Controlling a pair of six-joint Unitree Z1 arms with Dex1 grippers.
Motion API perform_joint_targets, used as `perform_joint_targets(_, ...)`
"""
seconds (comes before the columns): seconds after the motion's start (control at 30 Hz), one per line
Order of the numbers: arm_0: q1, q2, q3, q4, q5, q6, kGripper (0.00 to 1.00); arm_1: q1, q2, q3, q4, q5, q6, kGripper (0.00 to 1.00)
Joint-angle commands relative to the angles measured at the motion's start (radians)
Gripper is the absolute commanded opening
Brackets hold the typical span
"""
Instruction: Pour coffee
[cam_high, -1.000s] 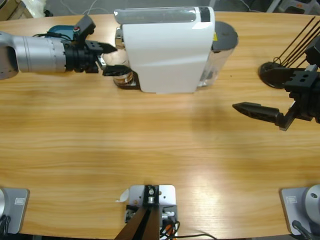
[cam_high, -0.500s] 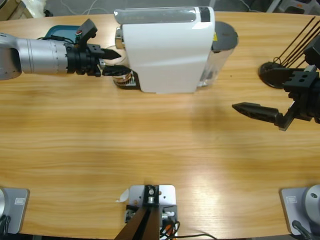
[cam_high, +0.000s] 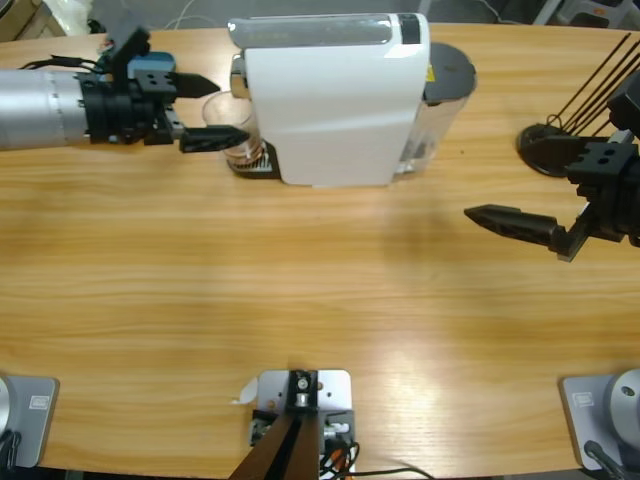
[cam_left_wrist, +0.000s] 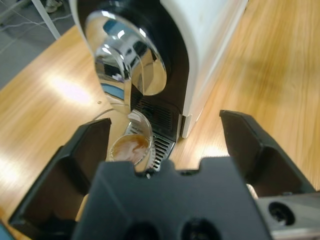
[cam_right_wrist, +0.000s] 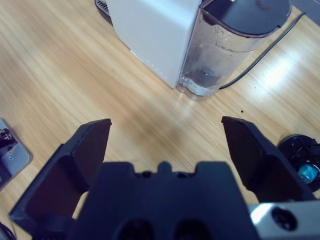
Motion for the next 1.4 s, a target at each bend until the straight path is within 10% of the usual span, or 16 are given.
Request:
perform_joint_targets(0.03, 0.018, -0.024, 0.044, 0.014, 0.064, -0.010, 0.989, 0.001, 0.015, 0.026, -0.001, -0.016, 0.006, 1.000)
perform_joint_targets(1.07, 0.069, 0.238, -0.071, -0.051, -0.029, -0.013, 0.961, -0.001, 0.054, 0.026, -0.008, -0.011, 0.006, 1.000)
perform_joint_targets(1.17, 0.069, 0.240, -0.070, -0.051, -0.034, -0.012, 0.750, -0.001, 0.054, 0.028, -0.008, -0.010, 0.006, 1.000)
perform_joint_targets(1.3, 0.070, 0.239, -0.062, -0.051, -0.039, -0.008, 0.091, -0.001, 0.054, 0.028, -0.008, -0.008, 0.008, 1.000)
perform_joint_targets(1.4, 0.070, 0.238, -0.054, -0.051, -0.049, -0.006, 0.000, -0.001, 0.050, 0.028, -0.008, -0.007, 0.008, 1.000)
